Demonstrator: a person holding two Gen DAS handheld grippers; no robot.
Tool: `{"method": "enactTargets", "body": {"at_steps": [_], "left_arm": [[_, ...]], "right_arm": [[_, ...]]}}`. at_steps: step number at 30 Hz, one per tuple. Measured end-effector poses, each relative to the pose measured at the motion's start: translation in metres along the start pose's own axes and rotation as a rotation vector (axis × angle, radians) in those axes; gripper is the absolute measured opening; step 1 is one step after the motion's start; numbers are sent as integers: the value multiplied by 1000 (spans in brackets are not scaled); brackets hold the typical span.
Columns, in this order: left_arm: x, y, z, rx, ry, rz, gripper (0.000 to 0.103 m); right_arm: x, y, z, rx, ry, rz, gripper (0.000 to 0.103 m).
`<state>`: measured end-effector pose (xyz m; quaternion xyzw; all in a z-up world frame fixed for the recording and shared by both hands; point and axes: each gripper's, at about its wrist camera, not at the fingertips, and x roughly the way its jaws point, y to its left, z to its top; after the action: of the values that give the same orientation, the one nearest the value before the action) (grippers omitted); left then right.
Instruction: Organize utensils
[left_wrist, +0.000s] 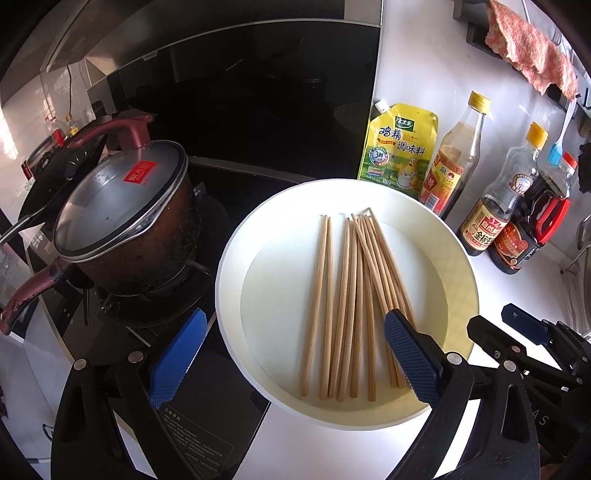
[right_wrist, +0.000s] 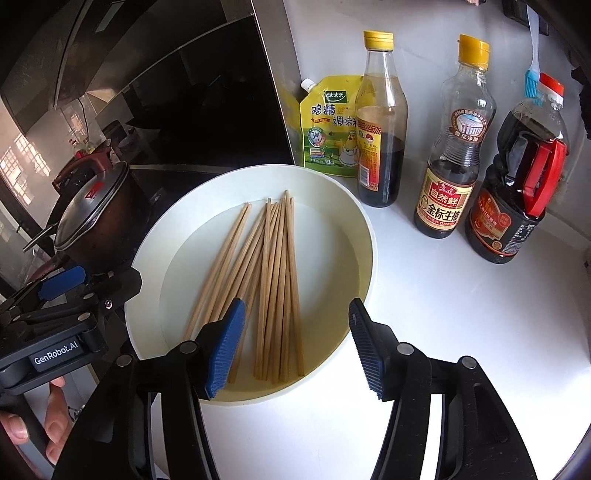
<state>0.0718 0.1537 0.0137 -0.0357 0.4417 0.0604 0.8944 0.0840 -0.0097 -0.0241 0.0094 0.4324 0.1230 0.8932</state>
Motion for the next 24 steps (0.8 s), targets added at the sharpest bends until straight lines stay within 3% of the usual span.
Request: {"method": "enactTargets", "body": {"at_steps": [24], "left_arm": [[-14, -8, -10, -14, 8, 51, 97]], "right_arm": [[-14, -3, -2, -5, -16, -27, 60]]}}
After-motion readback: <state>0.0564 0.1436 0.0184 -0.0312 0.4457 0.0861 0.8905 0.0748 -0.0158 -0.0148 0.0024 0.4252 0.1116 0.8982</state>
